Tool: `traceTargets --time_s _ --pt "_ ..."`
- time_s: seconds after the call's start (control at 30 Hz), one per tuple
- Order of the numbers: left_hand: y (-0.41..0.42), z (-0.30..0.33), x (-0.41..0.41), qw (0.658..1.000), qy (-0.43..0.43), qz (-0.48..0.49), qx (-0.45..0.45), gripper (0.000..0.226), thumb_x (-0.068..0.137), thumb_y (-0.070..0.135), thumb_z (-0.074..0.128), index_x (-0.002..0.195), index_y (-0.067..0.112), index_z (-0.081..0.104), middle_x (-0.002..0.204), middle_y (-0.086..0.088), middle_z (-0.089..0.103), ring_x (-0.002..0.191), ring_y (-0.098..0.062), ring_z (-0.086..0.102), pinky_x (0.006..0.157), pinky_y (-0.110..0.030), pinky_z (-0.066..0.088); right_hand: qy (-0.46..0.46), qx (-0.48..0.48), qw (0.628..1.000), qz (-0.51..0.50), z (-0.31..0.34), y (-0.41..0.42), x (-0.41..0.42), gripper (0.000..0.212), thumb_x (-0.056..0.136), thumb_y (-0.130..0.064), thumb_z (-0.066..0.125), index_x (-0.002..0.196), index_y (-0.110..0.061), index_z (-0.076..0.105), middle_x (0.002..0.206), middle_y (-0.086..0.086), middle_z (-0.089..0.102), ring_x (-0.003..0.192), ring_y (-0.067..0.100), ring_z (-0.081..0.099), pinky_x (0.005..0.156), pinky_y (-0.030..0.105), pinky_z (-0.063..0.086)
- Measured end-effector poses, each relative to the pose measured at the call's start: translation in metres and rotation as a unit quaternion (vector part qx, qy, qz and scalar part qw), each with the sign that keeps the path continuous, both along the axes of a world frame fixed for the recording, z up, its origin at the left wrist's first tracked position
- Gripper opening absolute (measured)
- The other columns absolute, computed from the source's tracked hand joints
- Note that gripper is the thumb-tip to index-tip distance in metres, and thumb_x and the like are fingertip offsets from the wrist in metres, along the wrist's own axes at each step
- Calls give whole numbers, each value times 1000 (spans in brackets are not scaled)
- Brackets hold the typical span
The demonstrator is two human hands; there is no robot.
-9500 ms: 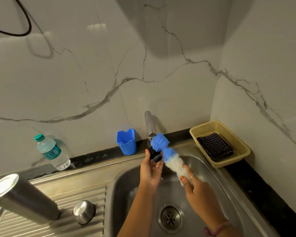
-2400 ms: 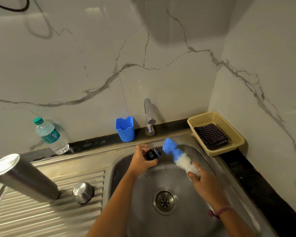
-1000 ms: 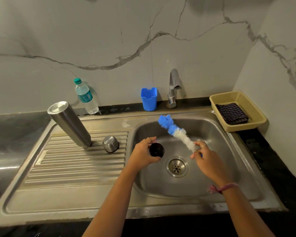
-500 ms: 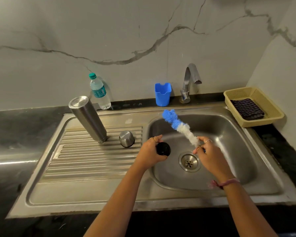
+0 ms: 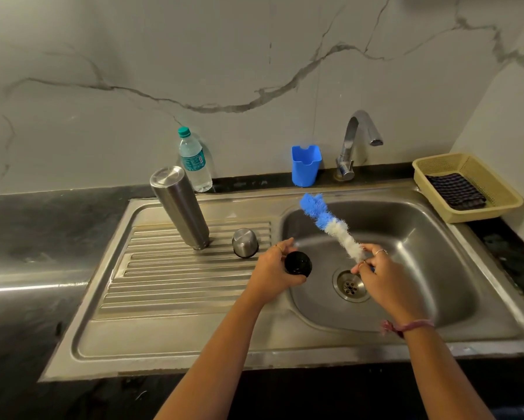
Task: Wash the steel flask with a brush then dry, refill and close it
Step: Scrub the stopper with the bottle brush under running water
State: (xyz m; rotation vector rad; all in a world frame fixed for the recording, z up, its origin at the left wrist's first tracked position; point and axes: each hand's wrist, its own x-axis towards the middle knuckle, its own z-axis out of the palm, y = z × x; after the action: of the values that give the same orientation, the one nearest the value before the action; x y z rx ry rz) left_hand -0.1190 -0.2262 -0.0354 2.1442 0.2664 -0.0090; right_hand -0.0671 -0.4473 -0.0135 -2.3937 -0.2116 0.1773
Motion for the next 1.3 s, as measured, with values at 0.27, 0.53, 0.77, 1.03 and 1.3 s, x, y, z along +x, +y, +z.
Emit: traceTargets --time_s 0.27,0.53,0.77,1.03,1.3 --pt "26 -7 -20 997 -20 49 -50 87 71 8 86 147 13 43 117 8 57 117 -16 59 100 -21 48 12 46 998 -48 -15 20 -13 37 92 -15 54 128 -17 49 80 -7 71 59 11 59 52 25 40" --pt "78 -5 -52 987 -84 133 -21 81 70 2 84 143 12 48 118 3 59 113 -14 58 95 -16 41 -1 89 993 -77 -17 38 -29 37 88 -11 59 124 -14 53 75 3 70 66 17 62 52 26 43" --pt "118 -14 -68 977 -77 200 -23 79 70 0 82 141 15 51 115 -1 63 111 -21 62 102 -36 49 9 88 992 -89 -22 46 -35 40 87 -15 63 125 -16 53 74 3 69 65 19 62 53 28 46" --pt "135 -29 -75 967 -48 238 -72 80 71 -2 84 141 13 48 120 2 58 113 -18 58 103 -32 48 13 93 990 -102 -30 53 -37 39 83 -15 66 121 -17 55 73 -2 69 63 17 61 56 28 44" --pt "135 -43 -74 963 -41 258 -64 87 71 5 87 145 18 43 122 4 57 116 -23 58 104 -41 49 22 97 990 -104 -33 53 -35 38 85 -12 64 121 -17 54 66 -10 67 56 12 57 49 22 35"
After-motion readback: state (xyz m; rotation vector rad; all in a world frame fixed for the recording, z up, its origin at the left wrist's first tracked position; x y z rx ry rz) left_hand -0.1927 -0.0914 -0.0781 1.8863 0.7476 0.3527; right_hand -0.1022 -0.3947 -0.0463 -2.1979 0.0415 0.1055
